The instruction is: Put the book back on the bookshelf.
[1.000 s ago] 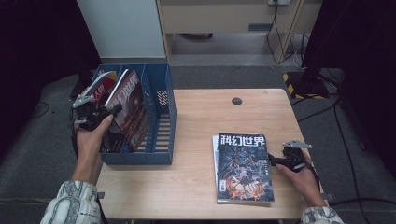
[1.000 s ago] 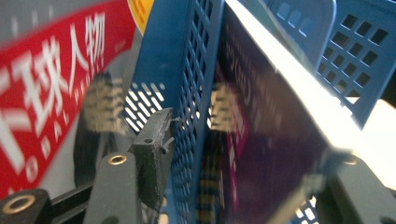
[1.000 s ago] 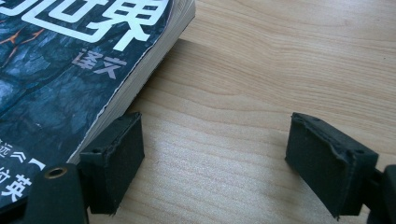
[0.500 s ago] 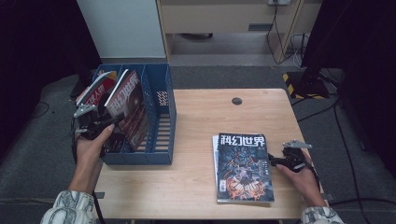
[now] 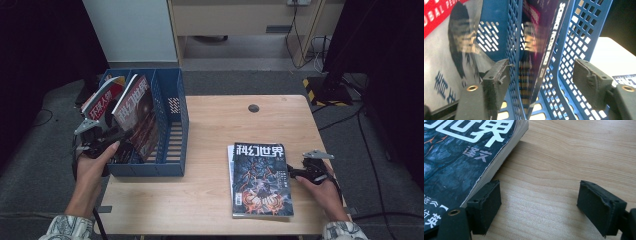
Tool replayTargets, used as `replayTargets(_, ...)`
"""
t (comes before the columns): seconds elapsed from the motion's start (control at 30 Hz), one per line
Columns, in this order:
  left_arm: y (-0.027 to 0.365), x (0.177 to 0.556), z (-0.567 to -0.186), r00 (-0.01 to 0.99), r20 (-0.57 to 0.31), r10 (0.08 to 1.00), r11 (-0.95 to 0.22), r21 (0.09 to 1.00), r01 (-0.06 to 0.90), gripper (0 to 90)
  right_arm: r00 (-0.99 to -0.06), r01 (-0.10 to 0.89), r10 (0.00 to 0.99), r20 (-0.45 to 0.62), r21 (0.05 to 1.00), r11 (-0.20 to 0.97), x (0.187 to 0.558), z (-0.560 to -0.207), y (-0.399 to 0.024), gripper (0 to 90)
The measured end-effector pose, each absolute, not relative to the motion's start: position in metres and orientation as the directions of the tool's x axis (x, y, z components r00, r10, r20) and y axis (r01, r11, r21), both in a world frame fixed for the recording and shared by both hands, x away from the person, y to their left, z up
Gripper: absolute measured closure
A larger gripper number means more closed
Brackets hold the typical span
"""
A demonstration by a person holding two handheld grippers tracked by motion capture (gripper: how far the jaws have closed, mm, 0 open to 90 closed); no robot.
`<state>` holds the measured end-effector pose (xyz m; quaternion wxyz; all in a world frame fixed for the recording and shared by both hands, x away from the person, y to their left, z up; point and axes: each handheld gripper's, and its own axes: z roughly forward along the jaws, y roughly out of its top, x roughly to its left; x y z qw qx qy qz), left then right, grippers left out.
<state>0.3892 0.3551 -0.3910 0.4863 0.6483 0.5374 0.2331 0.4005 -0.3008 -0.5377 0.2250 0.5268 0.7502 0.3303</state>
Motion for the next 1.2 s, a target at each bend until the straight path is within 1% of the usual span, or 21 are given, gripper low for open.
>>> replayTargets(0.27, 0.354, 0.379, -0.392, 0.360, -0.219, 0.907, 0.024, 0.880, 0.474, 25.8, -0.339, 0.641, 0.941, 0.010, 0.734, 0.224, 0.400, -0.538, -0.301, 19.1)
replayTargets(0.47, 0.347, 0.375, -0.395, 0.414, -0.223, 0.882, -0.003, 0.878, 0.479, 21.0, -0.339, 0.641, 0.941, 0.010, 0.734, 0.223, 0.400, -0.538, -0.301, 19.1)
replayTargets(0.77, 0.324, 0.374, -0.397, 0.492, -0.219, 0.842, -0.051, 0.877, 0.477, 15.4, -0.339, 0.641, 0.941, 0.010, 0.734, 0.223, 0.400, -0.538, -0.301, 19.1)
replayTargets(0.87, 0.314, 0.376, -0.400, 0.518, -0.235, 0.823, -0.054, 0.874, 0.482, 14.9, -0.339, 0.641, 0.941, 0.010, 0.734, 0.223, 0.400, -0.538, -0.301, 19.1)
replayTargets(1.2, 0.285, 0.387, -0.408, 0.562, -0.232, 0.794, -0.084, 0.874, 0.479, 12.7, -0.335, 0.646, 0.942, 0.011, 0.731, 0.221, 0.400, -0.538, -0.301, 17.8)
